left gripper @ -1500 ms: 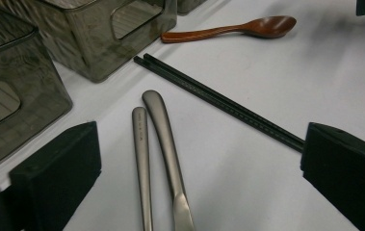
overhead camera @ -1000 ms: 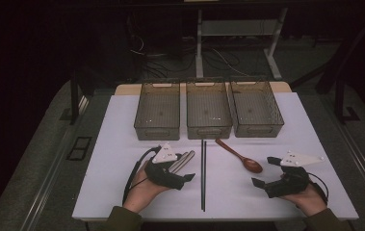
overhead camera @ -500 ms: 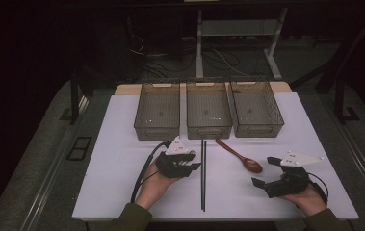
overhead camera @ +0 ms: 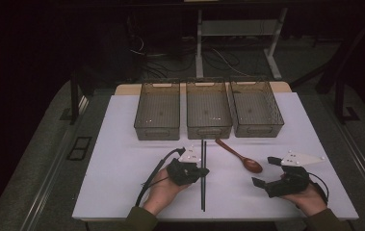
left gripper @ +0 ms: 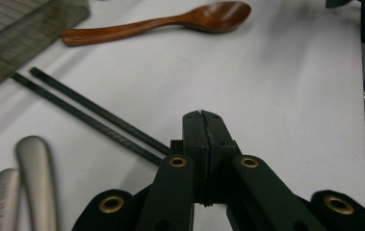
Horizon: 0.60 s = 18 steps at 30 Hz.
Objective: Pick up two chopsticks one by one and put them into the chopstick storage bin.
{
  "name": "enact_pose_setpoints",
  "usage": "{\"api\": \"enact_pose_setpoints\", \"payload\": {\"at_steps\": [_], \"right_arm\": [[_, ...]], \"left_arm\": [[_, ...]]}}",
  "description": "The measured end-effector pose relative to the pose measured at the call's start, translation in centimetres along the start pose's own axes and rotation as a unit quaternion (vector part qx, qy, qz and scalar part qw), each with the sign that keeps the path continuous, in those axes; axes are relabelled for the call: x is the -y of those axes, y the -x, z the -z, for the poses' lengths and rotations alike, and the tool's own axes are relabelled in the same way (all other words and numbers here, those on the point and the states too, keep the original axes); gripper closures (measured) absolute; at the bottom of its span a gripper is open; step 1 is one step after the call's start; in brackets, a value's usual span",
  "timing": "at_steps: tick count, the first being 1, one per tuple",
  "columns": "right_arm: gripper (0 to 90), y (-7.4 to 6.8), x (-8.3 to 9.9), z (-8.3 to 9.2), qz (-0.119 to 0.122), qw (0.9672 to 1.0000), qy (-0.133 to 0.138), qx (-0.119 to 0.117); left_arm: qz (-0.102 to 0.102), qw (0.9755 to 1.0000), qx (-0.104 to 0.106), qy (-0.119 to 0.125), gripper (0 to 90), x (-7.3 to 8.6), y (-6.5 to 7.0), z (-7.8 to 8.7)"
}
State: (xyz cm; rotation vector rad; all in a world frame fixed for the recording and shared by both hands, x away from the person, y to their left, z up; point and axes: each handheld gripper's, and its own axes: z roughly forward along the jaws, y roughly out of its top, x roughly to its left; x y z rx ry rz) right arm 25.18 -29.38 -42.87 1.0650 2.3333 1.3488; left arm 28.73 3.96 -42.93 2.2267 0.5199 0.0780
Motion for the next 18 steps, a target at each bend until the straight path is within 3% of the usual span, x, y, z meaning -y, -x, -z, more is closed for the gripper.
{"api": "enact_pose_setpoints", "payload": {"at_steps": [8, 18], "right_arm": [[0.8, 0.0, 0.0, 0.0, 0.001, 1.0000, 0.000, -0.001], [0.8, 0.0, 0.0, 0.1, -0.001, 1.0000, 0.001, 0.000]], "left_arm": [[-0.021, 0.9991, 0.009, -0.037, 89.0, 0.3, 1.1, -1.6], [-0.016, 0.9984, 0.012, -0.054, 89.1, 0.7, 1.3, -1.8]]}}
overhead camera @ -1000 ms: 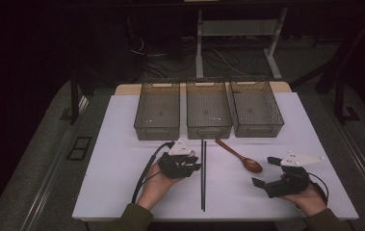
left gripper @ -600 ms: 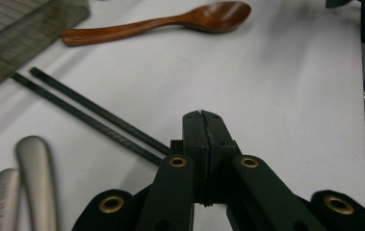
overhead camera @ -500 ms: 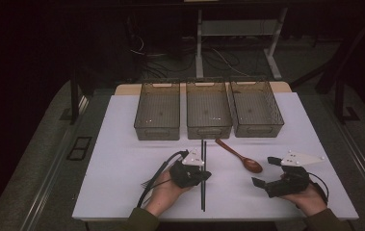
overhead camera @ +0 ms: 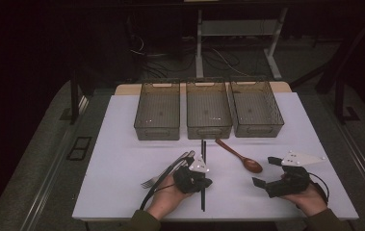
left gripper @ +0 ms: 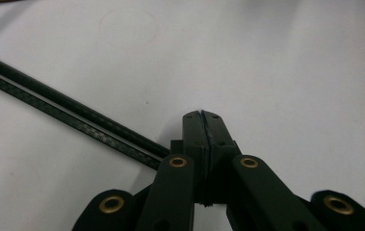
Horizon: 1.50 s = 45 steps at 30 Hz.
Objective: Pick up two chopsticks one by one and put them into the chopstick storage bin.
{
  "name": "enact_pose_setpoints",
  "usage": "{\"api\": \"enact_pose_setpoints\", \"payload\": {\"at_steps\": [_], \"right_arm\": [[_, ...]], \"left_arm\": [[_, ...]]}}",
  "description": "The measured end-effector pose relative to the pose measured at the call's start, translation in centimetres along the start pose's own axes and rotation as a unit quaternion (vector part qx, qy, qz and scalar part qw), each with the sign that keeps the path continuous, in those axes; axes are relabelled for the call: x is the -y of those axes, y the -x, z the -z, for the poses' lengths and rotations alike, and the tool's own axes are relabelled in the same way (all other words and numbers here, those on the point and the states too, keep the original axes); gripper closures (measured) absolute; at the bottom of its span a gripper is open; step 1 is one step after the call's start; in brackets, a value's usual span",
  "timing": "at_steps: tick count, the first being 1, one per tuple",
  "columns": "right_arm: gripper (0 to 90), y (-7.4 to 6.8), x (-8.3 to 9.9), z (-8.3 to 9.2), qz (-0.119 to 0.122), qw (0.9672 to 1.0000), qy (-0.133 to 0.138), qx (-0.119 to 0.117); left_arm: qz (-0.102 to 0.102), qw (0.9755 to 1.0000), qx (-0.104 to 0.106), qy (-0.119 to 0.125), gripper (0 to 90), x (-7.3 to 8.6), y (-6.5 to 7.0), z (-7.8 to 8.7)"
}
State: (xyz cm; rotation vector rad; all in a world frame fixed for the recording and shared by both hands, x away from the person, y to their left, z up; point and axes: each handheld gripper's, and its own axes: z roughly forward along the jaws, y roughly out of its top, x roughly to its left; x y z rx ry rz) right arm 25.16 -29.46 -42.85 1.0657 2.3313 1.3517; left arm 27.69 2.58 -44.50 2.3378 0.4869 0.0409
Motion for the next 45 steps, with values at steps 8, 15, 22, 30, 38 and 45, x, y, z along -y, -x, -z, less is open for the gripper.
{"api": "enact_pose_setpoints", "payload": {"at_steps": [8, 15, 22, 30, 38, 45], "right_arm": [[0.8, 0.0, 0.0, 0.0, -0.002, 1.0000, 0.001, -0.001], [0.8, 0.0, 0.0, 0.0, -0.001, 1.0000, -0.001, 0.000], [0.8, 0.0, 0.0, 0.1, -0.002, 1.0000, 0.000, 0.001], [0.8, 0.0, 0.0, 0.1, -0.002, 1.0000, 0.000, 0.001], [0.8, 0.0, 0.0, 0.1, -0.003, 1.0000, 0.000, 0.001], [0.8, 0.1, 0.0, 0.0, -0.003, 1.0000, 0.000, 0.001]], "left_arm": [[0.002, 0.9999, 0.000, -0.010, 89.0, 0.3, -0.1, 0.4], [0.002, 0.9998, 0.001, -0.021, 89.0, 0.5, -0.3, 0.9], [0.002, 0.9997, -0.001, -0.026, 89.1, 1.0, -0.8, 1.6], [0.012, 0.9996, -0.003, -0.027, 89.1, 1.4, -1.2, 2.6], [0.024, 0.9991, -0.012, -0.032, 89.1, 2.0, -1.5, 3.5], [0.019, 0.9996, 0.006, -0.021, 89.1, 1.6, -0.5, 3.3]]}}
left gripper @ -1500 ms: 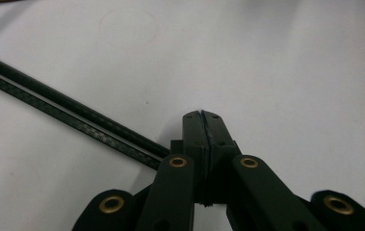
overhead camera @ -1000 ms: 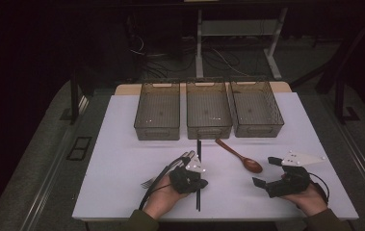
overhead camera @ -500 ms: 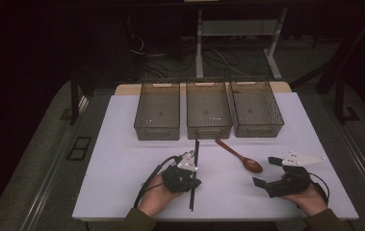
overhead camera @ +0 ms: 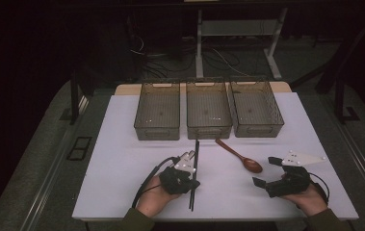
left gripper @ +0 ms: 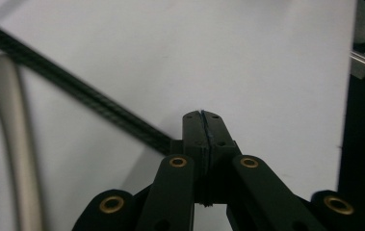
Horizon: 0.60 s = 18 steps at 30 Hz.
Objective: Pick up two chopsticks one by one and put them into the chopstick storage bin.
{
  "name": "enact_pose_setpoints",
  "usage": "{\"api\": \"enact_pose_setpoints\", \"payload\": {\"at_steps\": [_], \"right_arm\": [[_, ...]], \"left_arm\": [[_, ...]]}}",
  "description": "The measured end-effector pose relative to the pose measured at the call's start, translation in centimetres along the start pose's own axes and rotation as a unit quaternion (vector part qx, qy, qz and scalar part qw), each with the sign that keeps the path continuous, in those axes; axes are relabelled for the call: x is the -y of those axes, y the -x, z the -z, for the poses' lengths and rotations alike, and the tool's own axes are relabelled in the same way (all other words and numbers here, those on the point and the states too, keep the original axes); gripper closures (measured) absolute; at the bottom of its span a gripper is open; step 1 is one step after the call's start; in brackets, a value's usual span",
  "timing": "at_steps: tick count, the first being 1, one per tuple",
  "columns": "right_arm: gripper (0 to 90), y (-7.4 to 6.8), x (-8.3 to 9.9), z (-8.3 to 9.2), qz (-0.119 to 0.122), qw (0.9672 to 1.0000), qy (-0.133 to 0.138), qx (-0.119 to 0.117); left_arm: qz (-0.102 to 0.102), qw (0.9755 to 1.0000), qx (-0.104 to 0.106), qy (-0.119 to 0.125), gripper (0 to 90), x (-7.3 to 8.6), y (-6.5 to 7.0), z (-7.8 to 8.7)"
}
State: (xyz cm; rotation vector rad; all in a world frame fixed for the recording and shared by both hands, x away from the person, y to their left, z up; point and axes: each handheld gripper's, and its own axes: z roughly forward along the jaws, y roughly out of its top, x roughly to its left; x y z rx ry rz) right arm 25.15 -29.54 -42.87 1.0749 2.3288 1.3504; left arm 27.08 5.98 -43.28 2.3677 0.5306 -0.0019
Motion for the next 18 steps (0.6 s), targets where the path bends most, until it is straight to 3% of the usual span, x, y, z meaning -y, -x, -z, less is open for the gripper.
{"api": "enact_pose_setpoints", "payload": {"at_steps": [5, 12, 18], "right_arm": [[0.8, 0.1, 0.0, 0.1, -0.001, 1.0000, 0.001, 0.000], [0.8, 0.1, 0.0, 0.0, -0.001, 1.0000, 0.001, 0.001], [0.8, 0.1, 0.0, 0.0, -0.001, 1.0000, 0.001, 0.001]], "left_arm": [[-0.015, 0.9997, 0.011, -0.017, 89.1, 0.1, 1.3, -0.5], [-0.022, 0.9991, -0.004, -0.035, 89.1, 0.5, 1.9, -0.4], [-0.012, 0.9991, -0.010, -0.040, 89.2, 1.0, 2.2, 0.1]]}}
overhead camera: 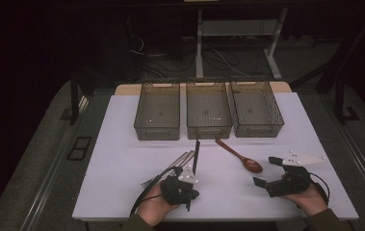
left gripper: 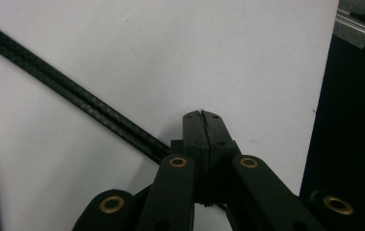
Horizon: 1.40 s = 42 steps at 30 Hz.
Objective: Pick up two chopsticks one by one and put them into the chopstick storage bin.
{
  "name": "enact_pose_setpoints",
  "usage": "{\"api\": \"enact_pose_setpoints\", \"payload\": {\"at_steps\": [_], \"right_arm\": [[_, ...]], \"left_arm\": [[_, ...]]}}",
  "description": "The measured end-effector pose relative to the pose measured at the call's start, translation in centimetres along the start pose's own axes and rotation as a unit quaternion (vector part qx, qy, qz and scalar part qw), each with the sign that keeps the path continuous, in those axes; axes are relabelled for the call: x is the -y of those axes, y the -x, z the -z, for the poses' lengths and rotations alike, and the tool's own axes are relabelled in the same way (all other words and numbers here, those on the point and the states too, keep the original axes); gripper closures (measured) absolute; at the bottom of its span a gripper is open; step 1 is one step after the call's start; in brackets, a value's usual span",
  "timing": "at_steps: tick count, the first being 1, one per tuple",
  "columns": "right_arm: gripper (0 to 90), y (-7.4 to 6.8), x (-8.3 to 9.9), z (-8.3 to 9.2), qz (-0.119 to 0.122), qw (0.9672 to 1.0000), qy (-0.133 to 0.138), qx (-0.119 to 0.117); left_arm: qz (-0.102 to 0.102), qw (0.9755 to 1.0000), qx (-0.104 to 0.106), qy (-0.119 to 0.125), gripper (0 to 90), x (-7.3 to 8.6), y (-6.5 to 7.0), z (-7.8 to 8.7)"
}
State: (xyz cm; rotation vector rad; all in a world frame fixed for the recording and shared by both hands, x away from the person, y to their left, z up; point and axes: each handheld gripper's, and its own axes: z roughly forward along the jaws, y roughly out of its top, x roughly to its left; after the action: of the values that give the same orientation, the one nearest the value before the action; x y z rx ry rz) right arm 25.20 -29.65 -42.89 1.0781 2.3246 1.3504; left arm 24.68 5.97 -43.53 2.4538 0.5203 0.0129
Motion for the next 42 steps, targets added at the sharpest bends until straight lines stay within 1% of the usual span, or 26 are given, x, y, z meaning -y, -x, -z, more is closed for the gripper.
{"api": "enact_pose_setpoints", "payload": {"at_steps": [2, 3, 6, 9, 11, 13, 14, 16, 18, 19, 21, 22, 23, 25, 27, 28, 29, 30, 32, 35, 38, 39, 40, 41, 42], "right_arm": [[0.8, 0.0, 0.0, 0.0, 0.000, 1.0000, 0.000, 0.000], [0.8, 0.0, 0.0, 0.0, 0.000, 1.0000, 0.000, 0.000], [0.8, 0.0, 0.0, 0.0, 0.000, 1.0000, 0.000, 0.000], [0.8, 0.0, 0.0, 0.0, 0.000, 1.0000, 0.000, 0.000], [0.8, 0.0, 0.0, 0.0, 0.000, 1.0000, 0.000, 0.000], [0.8, 0.0, 0.0, 0.0, 0.000, 1.0000, 0.000, 0.000], [0.8, 0.0, 0.0, 0.0, 0.000, 1.0000, 0.000, 0.000], [0.8, 0.0, 0.0, 0.0, 0.000, 1.0000, 0.000, 0.000], [0.8, 0.0, 0.0, 0.0, 0.000, 1.0000, -0.001, 0.000], [0.8, 0.0, 0.0, 0.0, 0.000, 1.0000, 0.000, 0.000], [0.8, -0.1, 0.0, -0.1, 0.000, 1.0000, -0.001, 0.000], [0.8, -0.1, 0.0, -0.1, 0.000, 1.0000, -0.001, -0.001], [0.8, -0.1, 0.0, -0.1, 0.000, 1.0000, -0.001, -0.001], [0.8, -0.1, 0.0, -0.1, 0.000, 1.0000, -0.002, -0.001], [0.8, -0.1, 0.0, -0.1, -0.001, 1.0000, -0.003, -0.001], [0.8, -0.1, 0.0, -0.1, -0.002, 1.0000, -0.002, -0.001], [0.8, 0.0, 0.0, -0.1, -0.002, 1.0000, -0.002, -0.001], [0.8, 0.0, 0.0, -0.1, -0.002, 1.0000, -0.002, -0.001], [0.8, 0.0, 0.0, -0.2, -0.004, 1.0000, -0.002, -0.002], [0.8, 0.0, 0.1, -0.2, -0.004, 1.0000, -0.002, -0.003], [0.8, 0.0, 0.1, -0.2, -0.005, 1.0000, -0.002, -0.004], [0.8, 0.0, 0.1, -0.2, -0.005, 1.0000, -0.002, -0.004], [0.8, 0.0, 0.0, -0.2, -0.005, 1.0000, -0.002, -0.004], [0.8, 0.0, 0.0, -0.2, -0.005, 1.0000, -0.002, -0.004], [0.8, 0.1, 0.0, -0.2, -0.007, 1.0000, -0.002, -0.003]], "left_arm": [[0.004, 1.0000, -0.004, -0.001, 89.2, 0.3, 0.0, 0.3], [0.002, 1.0000, -0.007, -0.002, 89.2, 0.4, -0.1, 0.4], [0.007, 0.9999, -0.013, -0.003, 89.2, 0.8, -0.3, 0.8], [0.014, 0.9996, -0.023, -0.004, 89.2, 1.3, -0.5, 1.2], [0.013, 0.9994, -0.030, -0.006, 89.2, 1.5, -0.8, 1.5], [0.022, 0.9991, -0.035, -0.007, 89.2, 1.7, -1.0, 1.7], [0.023, 0.9990, -0.038, -0.006, 89.2, 1.8, -1.1, 1.8], [0.024, 0.9990, -0.037, -0.004, 89.2, 1.8, -1.2, 1.8], [0.033, 0.9989, -0.033, 0.003, 89.1, 1.7, -1.2, 1.8], [0.031, 0.9990, -0.031, 0.008, 89.1, 1.5, -1.2, 1.9], [0.031, 0.9984, -0.038, 0.027, 87.3, 0.9, -1.6, 2.0], [0.031, 0.9984, -0.038, 0.027, 86.1, 0.9, -1.6, 2.0], [0.034, 0.9981, -0.039, 0.033, 85.0, 0.6, -1.9, 2.0], [0.039, 0.9973, -0.046, 0.043, 83.9, 0.1, -2.5, 1.9], [0.043, 0.9965, -0.050, 0.051, 80.4, -0.5, -3.2, 1.7], [0.049, 0.9957, -0.049, 0.061, 76.0, -1.0, -3.9, 1.5], [0.049, 0.9957, -0.049, 0.061, 74.4, -1.0, -3.9, 1.5], [0.053, 0.9953, -0.050, 0.065, 74.4, -1.3, -4.2, 1.5], [0.055, 0.9942, -0.059, 0.071, 70.4, -1.9, -4.8, 1.5], [0.060, 0.9926, -0.068, 0.080, 70.1, -2.8, -5.8, 1.3], [0.065, 0.9913, -0.079, 0.082, 69.0, -3.5, -6.9, 1.0], [0.064, 0.9910, -0.086, 0.081, 69.0, -3.8, -7.2, 0.8], [0.064, 0.9899, -0.098, 0.080, 69.0, -4.3, -7.8, 0.5], [0.064, 0.9899, -0.098, 0.080, 69.0, -4.3, -7.8, 0.5], [0.067, 0.9892, -0.101, 0.083, 69.0, -4.6, -8.1, 0.3]]}}
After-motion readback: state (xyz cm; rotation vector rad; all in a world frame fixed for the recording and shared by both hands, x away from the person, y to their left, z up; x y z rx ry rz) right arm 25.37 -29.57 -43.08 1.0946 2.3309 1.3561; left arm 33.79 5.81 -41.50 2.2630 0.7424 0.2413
